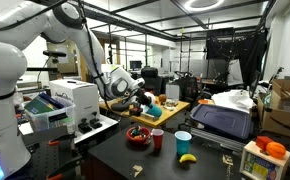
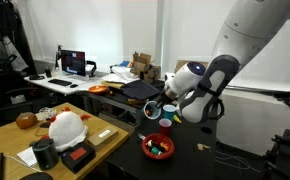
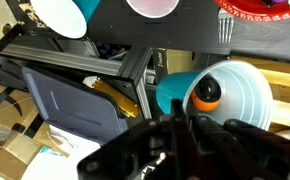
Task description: Pour the contents of the blue cup on the left into the red plate
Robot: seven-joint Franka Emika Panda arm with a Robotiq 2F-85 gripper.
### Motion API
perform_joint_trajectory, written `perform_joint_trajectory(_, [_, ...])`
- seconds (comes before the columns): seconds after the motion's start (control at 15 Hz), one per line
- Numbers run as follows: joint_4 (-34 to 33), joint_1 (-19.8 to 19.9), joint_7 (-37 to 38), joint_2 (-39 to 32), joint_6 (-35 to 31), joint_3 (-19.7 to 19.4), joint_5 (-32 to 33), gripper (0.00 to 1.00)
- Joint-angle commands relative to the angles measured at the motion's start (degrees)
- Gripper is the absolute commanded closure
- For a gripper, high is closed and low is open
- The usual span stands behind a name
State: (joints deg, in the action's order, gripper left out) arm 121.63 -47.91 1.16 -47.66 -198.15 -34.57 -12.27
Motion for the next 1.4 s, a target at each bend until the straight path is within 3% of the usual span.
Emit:
perform_joint_trajectory(0.0, [-0.4,-1.7,-2.3,-0.3,0.0,-1.5,-2.9,0.99])
perform_joint_trajectory(0.4, [1.5,-2.2,-3.4,2.6,0.0,-3.9,-2.9,0.99])
perform_joint_trajectory(0.47, [3.4,-6.2,-2.7,2.6,0.0,-5.1,-4.9,0.99])
perform_joint_trajectory(0.6, [4.9,-6.5,-3.7,4.3,0.0,-5.1,-3.8,0.99])
perform_joint_trajectory(1.0, [18.2,-5.2,-8.3,14.1,0.0,-2.2,1.7,0.99])
perform_joint_trajectory(1.07, [10.8,-5.9,-5.8,7.3,0.0,-2.5,-1.7,0.95])
perform_joint_trajectory(1.33, [16.6,-5.3,-7.5,11.3,0.0,-2.1,-0.4,0.95])
